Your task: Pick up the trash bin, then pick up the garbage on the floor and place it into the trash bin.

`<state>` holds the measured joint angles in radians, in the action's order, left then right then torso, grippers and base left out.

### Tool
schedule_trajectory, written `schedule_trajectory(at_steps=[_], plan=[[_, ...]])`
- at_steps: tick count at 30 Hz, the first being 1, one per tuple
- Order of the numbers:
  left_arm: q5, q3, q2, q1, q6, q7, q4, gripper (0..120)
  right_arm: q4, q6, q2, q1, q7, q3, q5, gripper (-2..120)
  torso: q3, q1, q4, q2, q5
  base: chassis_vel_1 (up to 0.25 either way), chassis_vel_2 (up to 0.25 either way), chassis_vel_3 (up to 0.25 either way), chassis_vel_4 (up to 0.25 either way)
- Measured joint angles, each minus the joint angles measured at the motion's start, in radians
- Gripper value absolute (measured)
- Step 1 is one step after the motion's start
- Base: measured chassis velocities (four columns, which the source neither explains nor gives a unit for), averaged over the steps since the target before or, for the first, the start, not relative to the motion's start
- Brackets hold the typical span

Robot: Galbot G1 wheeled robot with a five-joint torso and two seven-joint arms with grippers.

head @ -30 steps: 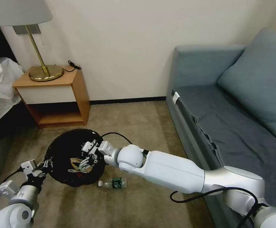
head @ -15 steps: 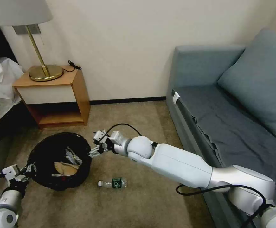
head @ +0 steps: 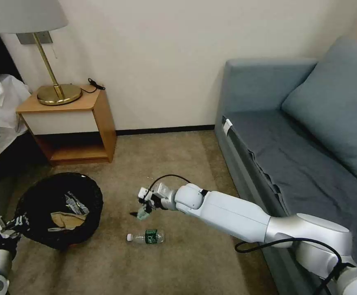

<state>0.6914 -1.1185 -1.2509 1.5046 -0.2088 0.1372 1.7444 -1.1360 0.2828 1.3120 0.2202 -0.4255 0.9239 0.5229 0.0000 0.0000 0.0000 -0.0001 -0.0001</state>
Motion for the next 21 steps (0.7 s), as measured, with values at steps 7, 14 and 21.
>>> schedule_trajectory(at_steps=[7, 14, 21], plan=[[-0.002, 0.003, 0.005, -0.007, 0.001, 0.008, -0.009, 5, 0.163, -0.022, 0.073, -0.03, -0.121, 0.084, -0.06, 100, 0.0, 0.0, 0.0, 0.0, -0.0001, 0.0, 0.0, 0.0, 0.0], [0.002, -0.007, 0.01, -0.003, 0.002, 0.014, -0.013, 5, 0.268, -0.04, 0.125, -0.03, -0.162, 0.119, -0.073, 100, 0.0, 0.0, 0.0001, 0.0, 0.0, 0.0, 0.0, 0.0, 0.0], [0.003, -0.007, 0.007, -0.007, 0.004, 0.015, -0.024, 5, 0.293, -0.043, 0.136, -0.021, -0.171, 0.129, -0.075, 100, 0.0, 0.0, 0.0, 0.0, 0.0, 0.0, 0.0, 0.0, 0.0]])
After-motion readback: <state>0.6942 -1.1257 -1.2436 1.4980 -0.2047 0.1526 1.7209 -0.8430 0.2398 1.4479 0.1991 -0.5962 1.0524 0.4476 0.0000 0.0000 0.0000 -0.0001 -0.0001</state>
